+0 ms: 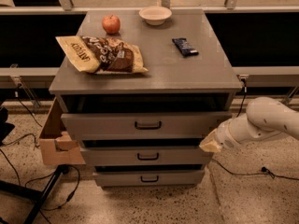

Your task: Close top drawer

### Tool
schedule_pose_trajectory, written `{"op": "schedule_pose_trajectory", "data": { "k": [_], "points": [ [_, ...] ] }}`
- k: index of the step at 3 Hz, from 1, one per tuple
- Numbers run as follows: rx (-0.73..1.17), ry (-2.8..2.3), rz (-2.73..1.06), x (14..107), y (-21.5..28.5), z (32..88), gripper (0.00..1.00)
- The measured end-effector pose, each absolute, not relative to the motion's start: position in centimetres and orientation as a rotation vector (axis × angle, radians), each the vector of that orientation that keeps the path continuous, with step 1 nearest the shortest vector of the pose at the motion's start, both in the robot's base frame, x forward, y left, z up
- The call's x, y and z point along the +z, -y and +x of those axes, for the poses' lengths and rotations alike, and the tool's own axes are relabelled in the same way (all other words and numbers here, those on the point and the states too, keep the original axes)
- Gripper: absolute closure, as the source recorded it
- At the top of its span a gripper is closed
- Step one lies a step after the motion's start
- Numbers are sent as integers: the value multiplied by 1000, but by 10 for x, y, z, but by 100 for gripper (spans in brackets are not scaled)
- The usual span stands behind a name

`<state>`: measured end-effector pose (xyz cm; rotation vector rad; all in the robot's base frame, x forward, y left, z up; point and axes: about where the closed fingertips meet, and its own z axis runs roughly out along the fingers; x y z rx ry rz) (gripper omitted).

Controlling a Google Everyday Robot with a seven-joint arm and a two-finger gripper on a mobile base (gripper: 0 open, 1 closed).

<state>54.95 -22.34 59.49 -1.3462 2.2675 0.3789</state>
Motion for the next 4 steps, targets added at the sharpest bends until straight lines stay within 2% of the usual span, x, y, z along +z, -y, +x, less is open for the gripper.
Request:
{"op": "schedule_pose_trajectory", "data": {
  "k": [2, 4],
  "points": [
    [235, -2240, -1473, 658, 245, 553, 100],
    [82, -2223, -1601, 756, 296, 562, 100]
  ]
}}
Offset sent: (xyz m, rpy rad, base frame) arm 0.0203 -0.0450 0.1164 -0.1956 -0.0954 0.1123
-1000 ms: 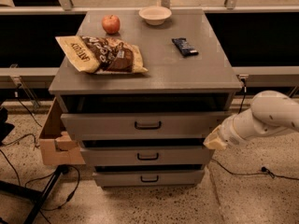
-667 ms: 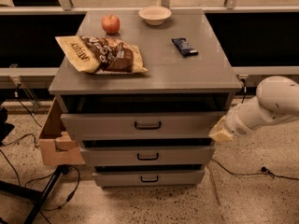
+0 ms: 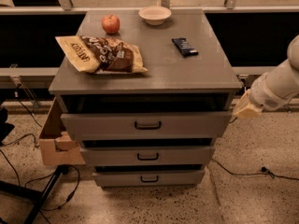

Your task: Close top drawer

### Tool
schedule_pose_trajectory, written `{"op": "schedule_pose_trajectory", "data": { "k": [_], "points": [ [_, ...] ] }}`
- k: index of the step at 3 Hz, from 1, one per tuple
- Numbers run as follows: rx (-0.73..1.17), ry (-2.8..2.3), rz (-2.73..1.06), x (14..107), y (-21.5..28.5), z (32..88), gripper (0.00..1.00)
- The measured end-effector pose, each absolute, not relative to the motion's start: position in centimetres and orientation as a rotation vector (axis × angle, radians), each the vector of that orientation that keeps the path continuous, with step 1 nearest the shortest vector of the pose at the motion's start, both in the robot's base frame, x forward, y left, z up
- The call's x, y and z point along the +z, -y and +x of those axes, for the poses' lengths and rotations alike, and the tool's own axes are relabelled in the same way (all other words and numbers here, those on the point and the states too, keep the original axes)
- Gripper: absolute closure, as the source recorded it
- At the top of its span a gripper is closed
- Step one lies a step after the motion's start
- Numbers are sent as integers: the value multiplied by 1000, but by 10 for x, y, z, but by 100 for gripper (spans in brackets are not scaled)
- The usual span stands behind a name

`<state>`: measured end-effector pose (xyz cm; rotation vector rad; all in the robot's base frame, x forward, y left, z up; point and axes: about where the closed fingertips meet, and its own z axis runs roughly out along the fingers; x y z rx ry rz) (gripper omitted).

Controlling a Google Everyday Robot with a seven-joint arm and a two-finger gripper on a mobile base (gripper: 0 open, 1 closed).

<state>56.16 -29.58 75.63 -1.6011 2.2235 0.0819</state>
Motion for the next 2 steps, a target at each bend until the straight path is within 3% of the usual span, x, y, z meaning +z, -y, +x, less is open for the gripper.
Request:
{"op": "schedule_pose_trajectory", "data": {
  "k": [2],
  "points": [
    [-132, -2259, -1699, 888, 343, 479, 100]
  ]
}}
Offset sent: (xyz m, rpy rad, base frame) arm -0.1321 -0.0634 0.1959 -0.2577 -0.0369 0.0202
